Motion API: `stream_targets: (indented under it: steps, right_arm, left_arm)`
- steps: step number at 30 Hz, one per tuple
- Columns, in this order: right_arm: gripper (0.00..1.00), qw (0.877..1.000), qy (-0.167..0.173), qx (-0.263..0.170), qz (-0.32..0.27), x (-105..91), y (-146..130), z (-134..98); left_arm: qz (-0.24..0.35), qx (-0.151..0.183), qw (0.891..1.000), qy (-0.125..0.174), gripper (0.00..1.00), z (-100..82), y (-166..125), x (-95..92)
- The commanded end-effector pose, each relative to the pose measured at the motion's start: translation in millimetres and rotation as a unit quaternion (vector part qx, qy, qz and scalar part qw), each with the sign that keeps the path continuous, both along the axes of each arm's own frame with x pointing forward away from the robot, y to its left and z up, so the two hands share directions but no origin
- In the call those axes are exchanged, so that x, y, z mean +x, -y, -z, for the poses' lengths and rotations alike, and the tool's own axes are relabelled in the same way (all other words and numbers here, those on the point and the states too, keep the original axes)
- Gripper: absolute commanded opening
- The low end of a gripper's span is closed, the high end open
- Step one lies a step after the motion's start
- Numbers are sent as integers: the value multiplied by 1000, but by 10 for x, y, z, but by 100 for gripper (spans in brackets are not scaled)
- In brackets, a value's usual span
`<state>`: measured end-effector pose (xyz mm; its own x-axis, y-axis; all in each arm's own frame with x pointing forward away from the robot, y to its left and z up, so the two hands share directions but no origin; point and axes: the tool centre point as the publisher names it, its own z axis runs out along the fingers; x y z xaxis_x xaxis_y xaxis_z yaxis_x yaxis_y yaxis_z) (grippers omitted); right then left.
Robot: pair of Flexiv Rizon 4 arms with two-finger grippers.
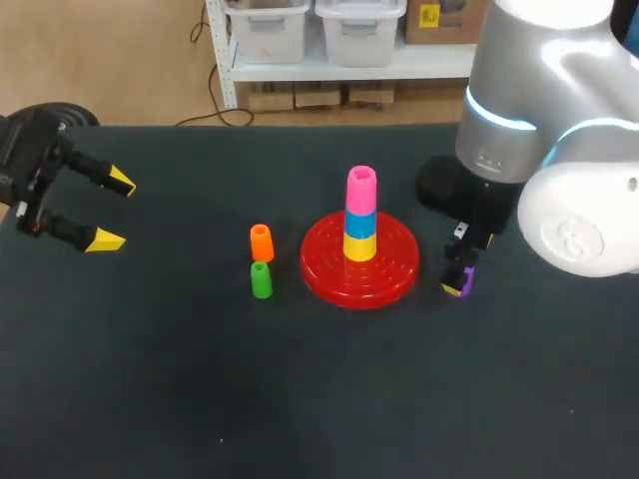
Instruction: Pick up and stack the cylinders on the red base in this order: pink,purple,orange,green
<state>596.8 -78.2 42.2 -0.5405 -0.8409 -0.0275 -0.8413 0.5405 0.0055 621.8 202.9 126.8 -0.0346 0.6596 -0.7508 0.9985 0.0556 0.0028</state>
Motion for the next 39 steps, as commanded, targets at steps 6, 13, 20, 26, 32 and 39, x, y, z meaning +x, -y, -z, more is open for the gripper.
stream_targets:
  steps: [6, 13, 20, 26, 32, 39]
  right_arm:
    - [100, 1000, -7, -5, -3, 17, -14, 65]
    - [100, 1000, -9, -13, -3, 1, -16, 87]
    - [100, 1000, -14, -19, -3, -17, -16, 137]
    - [100, 1000, -17, -21, -1, -17, -26, 184]
    - [100, 1000, -17, -23, 0, -2, -21, 216]
    - [100, 1000, -15, -23, 0, 5, -32, 224]
  left_arm:
    - [0, -1, 1000, 2, 100, 11, -8, -3]
    - [0, -1, 1000, 2, 100, 11, -8, -3]
    - [0, -1, 1000, 2, 100, 11, -8, -3]
    - [0, -1, 1000, 2, 100, 11, -8, -3]
    - [0, -1, 1000, 2, 100, 11, -8, -3]
    - [0, -1, 1000, 2, 100, 11, -8, -3]
